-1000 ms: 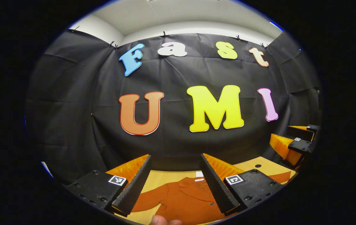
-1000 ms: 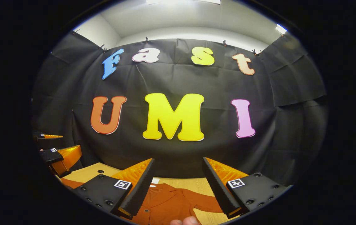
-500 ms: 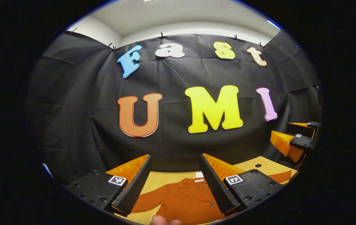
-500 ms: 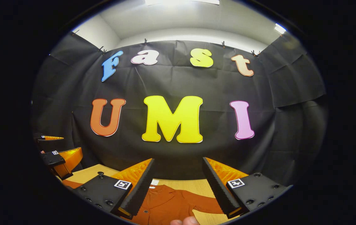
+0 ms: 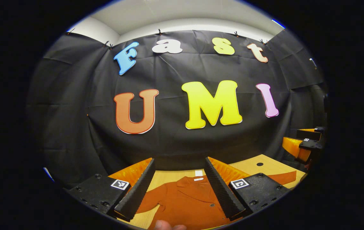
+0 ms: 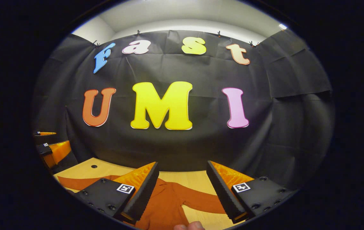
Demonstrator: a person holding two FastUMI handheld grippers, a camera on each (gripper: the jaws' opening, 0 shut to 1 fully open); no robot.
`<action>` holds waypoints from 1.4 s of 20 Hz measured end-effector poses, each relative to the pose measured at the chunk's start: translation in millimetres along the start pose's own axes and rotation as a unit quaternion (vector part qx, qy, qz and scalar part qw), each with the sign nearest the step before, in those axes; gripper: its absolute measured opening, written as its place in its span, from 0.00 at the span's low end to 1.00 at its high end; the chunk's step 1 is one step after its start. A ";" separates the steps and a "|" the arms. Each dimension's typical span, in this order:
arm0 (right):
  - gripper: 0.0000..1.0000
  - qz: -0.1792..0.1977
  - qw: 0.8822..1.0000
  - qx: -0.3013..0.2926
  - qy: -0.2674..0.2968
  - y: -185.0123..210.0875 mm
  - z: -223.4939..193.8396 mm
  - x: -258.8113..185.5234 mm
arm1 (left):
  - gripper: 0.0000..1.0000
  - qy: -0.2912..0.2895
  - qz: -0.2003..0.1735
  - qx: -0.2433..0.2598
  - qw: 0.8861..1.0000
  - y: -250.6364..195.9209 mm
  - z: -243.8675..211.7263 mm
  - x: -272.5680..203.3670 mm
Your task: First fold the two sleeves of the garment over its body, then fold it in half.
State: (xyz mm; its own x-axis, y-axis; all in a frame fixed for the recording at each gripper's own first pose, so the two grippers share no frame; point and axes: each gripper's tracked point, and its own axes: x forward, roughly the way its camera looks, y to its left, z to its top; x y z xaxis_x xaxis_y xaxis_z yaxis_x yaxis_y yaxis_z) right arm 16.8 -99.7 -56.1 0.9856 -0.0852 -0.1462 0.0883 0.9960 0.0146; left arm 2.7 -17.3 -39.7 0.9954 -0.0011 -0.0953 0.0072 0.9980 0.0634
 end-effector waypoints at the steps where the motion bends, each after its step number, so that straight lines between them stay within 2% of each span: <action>1: 0.95 -0.012 1.000 0.003 0.008 -20.7 -8.8 0.6 | 0.99 0.005 -0.006 0.003 1.000 -5.9 -3.7 0.0; 5: 0.95 -0.065 0.996 0.006 0.061 -117.9 -61.9 4.9 | 0.99 0.030 -0.025 0.013 0.999 -25.4 -17.6 -3.6; 8: 0.96 -0.108 0.988 0.018 0.105 -193.8 -113.0 13.0 | 0.99 0.056 -0.032 0.018 0.998 -38.0 -31.7 -5.0; 10: 0.95 -0.130 0.979 0.044 0.149 -236.8 -157.4 22.7 | 0.99 0.074 -0.025 0.027 0.997 -39.7 -39.7 -6.1; 13: 0.96 -0.147 0.963 0.082 0.211 -274.3 -222.0 43.7 | 0.99 0.093 -0.017 0.042 0.995 -43.7 -47.3 -9.2; 16: 0.97 -0.149 0.949 0.087 0.262 -289.7 -273.5 63.9 | 0.99 0.101 -0.009 0.055 0.993 -47.6 -48.7 -12.8; 17: 0.97 -0.151 0.941 0.099 0.285 -294.9 -290.3 66.8 | 0.99 0.105 -0.006 0.056 0.993 -49.6 -49.8 -13.4; 19: 0.94 -0.156 0.933 0.110 0.305 -305.8 -307.7 73.5 | 0.99 0.111 -0.002 0.056 0.992 -53.0 -49.9 -13.5; 20: 0.98 -0.158 0.930 0.102 0.315 -309.3 -314.7 73.5 | 0.99 0.112 -0.001 0.056 0.992 -55.3 -49.4 -15.0; 21: 0.97 -0.159 0.927 0.099 0.326 -308.2 -325.2 69.8 | 0.99 0.112 0.001 0.057 0.992 -56.3 -48.4 -15.1; 22: 0.98 -0.157 0.918 0.097 0.352 -303.7 -337.2 62.6 | 0.99 0.110 0.003 0.057 0.992 -56.8 -46.9 -15.2; 24: 1.00 -0.141 0.924 0.054 0.351 -299.6 -341.6 61.8 | 0.99 0.110 0.006 0.056 0.992 -57.9 -45.3 -15.2; 25: 0.98 -0.133 0.925 0.059 0.351 -296.3 -340.8 56.5 | 0.99 0.112 0.005 0.053 0.992 -59.2 -47.6 -15.5; 27: 0.87 -0.118 0.931 0.064 0.340 -292.8 -338.7 55.2 | 0.99 0.116 -0.002 0.046 0.992 -63.4 -50.7 -13.6; 28: 0.76 -0.111 0.934 0.062 0.333 -290.9 -337.3 56.4 | 0.99 0.117 -0.004 0.044 0.992 -64.1 -51.4 -12.5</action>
State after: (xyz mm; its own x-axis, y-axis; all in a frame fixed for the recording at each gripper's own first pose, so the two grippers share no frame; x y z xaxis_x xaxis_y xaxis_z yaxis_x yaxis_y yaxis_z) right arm -2.0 -385.0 -402.3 0.6361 -0.2118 -0.7419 0.3361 0.9416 0.0193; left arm -15.1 -77.9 -93.7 0.9460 0.0167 -0.3238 0.0328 0.9886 0.1468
